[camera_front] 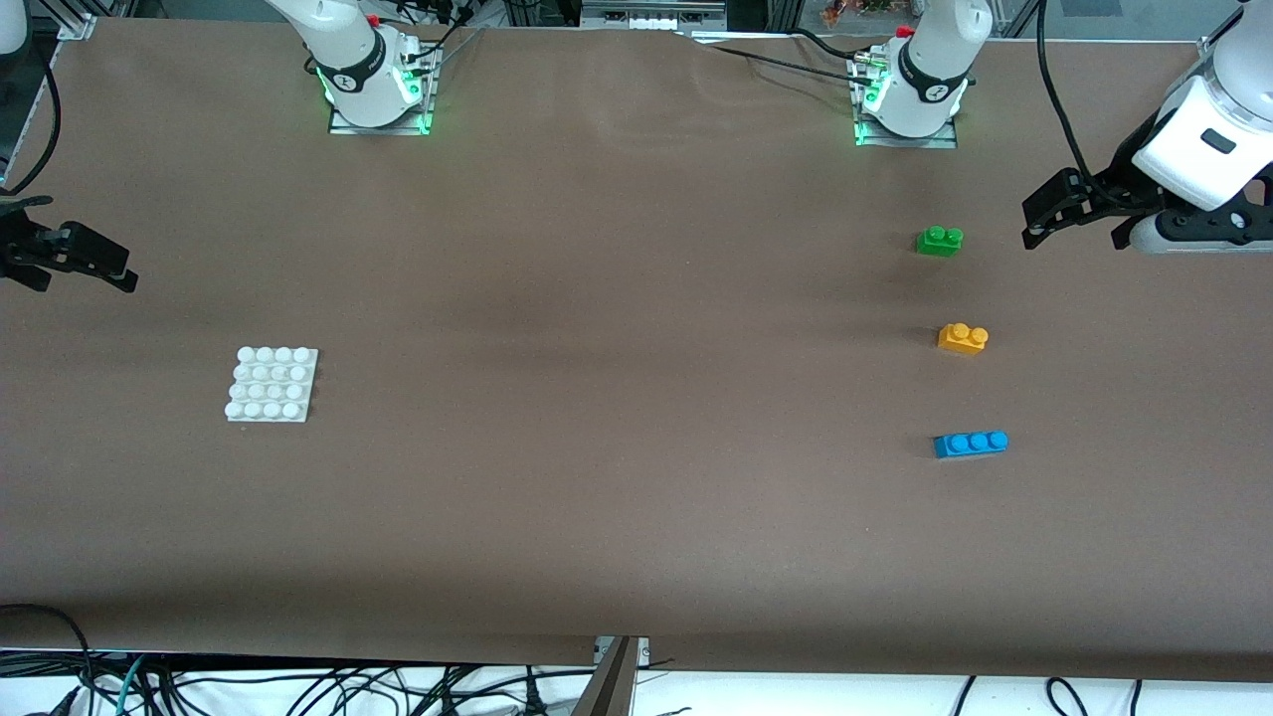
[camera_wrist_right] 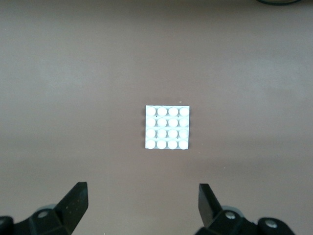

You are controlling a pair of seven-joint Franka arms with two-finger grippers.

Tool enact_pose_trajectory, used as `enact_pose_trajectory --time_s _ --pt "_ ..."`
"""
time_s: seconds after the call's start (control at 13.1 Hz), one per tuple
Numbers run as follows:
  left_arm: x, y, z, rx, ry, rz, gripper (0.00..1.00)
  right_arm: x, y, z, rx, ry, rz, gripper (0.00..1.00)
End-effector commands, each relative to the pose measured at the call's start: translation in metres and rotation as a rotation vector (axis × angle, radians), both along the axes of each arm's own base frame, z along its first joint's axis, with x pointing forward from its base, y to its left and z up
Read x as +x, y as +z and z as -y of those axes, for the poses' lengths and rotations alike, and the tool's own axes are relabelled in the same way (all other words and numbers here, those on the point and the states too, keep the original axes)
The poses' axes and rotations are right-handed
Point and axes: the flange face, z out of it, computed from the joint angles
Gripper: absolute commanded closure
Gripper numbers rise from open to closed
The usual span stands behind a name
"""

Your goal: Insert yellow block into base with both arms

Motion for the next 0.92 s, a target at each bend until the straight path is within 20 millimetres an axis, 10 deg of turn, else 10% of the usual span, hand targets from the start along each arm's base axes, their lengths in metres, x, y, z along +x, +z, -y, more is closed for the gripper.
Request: enact_pose_trajectory --time_s 0.0,0.84 --pt "-0.006 0.005 0.0 0.022 0.0 0.002 0.0 -0.003 0.005 0.002 -0.001 -0.004 -0.004 0.0" --pt "-0.004 0.001 -0.011 0.023 0.022 -0.013 0.0 -0.003 0.004 0.003 -0.003 0.002 -0.004 0.0"
